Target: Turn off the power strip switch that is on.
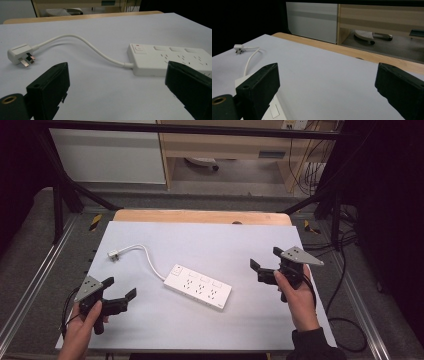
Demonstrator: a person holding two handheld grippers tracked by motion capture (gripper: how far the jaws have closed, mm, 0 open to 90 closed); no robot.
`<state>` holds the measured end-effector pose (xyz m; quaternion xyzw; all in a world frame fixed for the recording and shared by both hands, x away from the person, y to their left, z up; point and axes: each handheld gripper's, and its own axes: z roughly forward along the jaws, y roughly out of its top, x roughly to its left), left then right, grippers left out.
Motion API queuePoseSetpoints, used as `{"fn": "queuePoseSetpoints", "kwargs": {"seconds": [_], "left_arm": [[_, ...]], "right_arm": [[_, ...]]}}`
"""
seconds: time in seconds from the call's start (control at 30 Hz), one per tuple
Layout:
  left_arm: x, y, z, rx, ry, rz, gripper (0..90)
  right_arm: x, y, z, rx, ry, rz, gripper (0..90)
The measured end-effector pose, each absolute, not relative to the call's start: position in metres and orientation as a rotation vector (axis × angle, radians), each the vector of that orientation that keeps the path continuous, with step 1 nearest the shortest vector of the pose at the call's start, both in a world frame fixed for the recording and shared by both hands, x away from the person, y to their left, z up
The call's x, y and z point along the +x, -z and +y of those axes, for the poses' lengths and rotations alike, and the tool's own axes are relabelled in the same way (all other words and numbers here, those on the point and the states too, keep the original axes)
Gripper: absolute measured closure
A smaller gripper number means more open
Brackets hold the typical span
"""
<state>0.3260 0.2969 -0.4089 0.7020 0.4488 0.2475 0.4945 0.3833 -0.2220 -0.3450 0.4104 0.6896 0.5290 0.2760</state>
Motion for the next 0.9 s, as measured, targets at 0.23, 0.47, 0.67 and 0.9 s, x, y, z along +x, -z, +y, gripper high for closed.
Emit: {"fn": "queuePoseSetpoints", "kwargs": {"seconds": [0.23,0.47,0.67,0.9], "left_arm": [[0.321,0.407,0.299,1.689,-0.599,1.095,5.7],[0.310,0.407,0.298,1.710,-0.596,1.073,5.5],[0.314,0.409,0.300,1.715,-0.610,1.082,5.6],[0.314,0.409,0.301,1.710,-0.613,1.088,5.6]], "right_arm": [[0.380,0.341,-0.230,1.095,-1.422,1.830,6.6],[0.374,0.342,-0.244,1.083,-1.402,1.803,4.5],[0.370,0.345,-0.251,1.077,-1.389,1.771,3.2],[0.366,0.353,-0.266,1.096,-1.370,1.736,2.1]]}}
